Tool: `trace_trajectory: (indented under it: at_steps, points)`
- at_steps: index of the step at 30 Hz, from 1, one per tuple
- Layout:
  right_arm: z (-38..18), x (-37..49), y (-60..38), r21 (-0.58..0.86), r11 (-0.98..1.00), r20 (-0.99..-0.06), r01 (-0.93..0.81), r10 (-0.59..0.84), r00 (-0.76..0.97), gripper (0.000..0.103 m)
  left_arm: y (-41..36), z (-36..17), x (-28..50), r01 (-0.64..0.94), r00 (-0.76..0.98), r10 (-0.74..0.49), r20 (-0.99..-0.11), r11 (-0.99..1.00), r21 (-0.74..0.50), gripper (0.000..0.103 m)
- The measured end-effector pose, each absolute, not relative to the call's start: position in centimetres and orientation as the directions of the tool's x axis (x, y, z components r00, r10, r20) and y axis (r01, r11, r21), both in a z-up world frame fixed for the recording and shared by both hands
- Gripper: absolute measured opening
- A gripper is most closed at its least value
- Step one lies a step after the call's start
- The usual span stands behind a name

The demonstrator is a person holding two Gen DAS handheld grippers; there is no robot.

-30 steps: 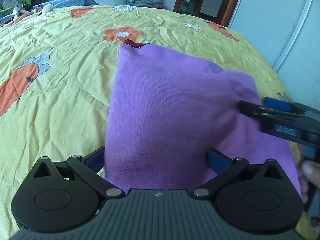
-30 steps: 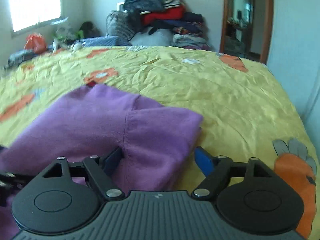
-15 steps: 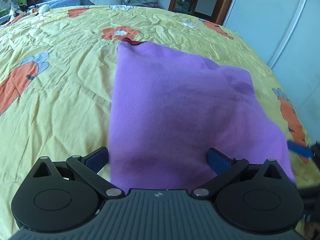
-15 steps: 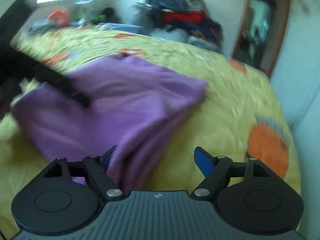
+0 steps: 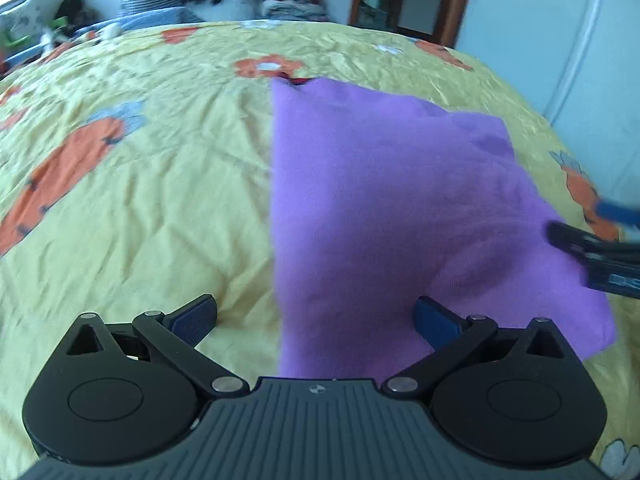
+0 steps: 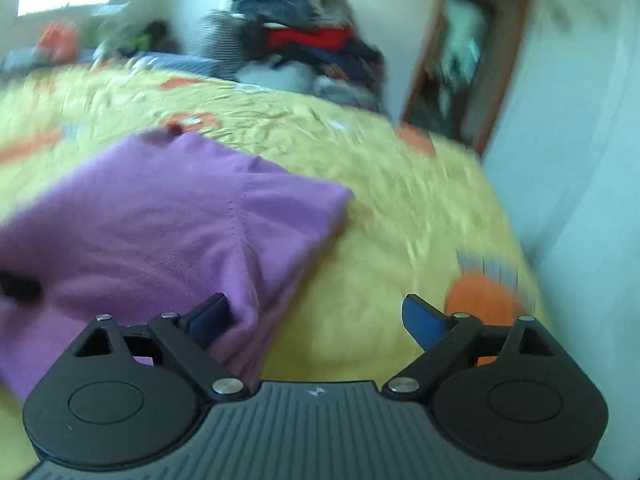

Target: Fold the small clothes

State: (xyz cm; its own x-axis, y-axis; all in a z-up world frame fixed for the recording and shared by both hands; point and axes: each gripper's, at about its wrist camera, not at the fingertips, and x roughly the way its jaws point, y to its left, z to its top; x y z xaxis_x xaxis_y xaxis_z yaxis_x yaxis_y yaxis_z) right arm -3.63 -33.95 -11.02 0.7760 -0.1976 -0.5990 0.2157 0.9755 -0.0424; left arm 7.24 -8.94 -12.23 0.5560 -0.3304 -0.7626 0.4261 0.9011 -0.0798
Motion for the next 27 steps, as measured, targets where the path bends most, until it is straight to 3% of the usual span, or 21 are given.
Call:
trace_trajectory:
  at_steps: [8, 11, 22, 27]
  points:
    - [-13.0, -12.1, -29.5, 0.139, 0.946, -0.695, 0.293, -0.117, 0.71, 0.103, -6.9, -12.8, 4.2, 0.359, 0.563, -0.305, -0.768, 0.927, -0.104, 0.103]
    - [-13.7, -12.3, -26.3, 0.002, 0.965, -0.664, 0.262, -0.195, 0.722, 0.103, -7.2, -12.8, 3.5, 0.354, 0.57, -0.305, -0.763, 0.929, -0.107, 0.103]
    - [-13.7, -10.8, -24.6, 0.038, 0.972, -0.677, 0.232, -0.146, 0.722, 0.103, -7.4, -13.3, 1.7, 0.355, 0.619, -0.321, -0.717, 0.928, -0.109, 0.103]
    - [-13.8, -9.7, -23.6, 0.037, 0.972, -0.675, 0.23, -0.146, 0.724, 0.103, -8.8, -13.5, 0.8, 0.428, 0.598, -0.303, -0.742, 0.903, -0.025, 0.103]
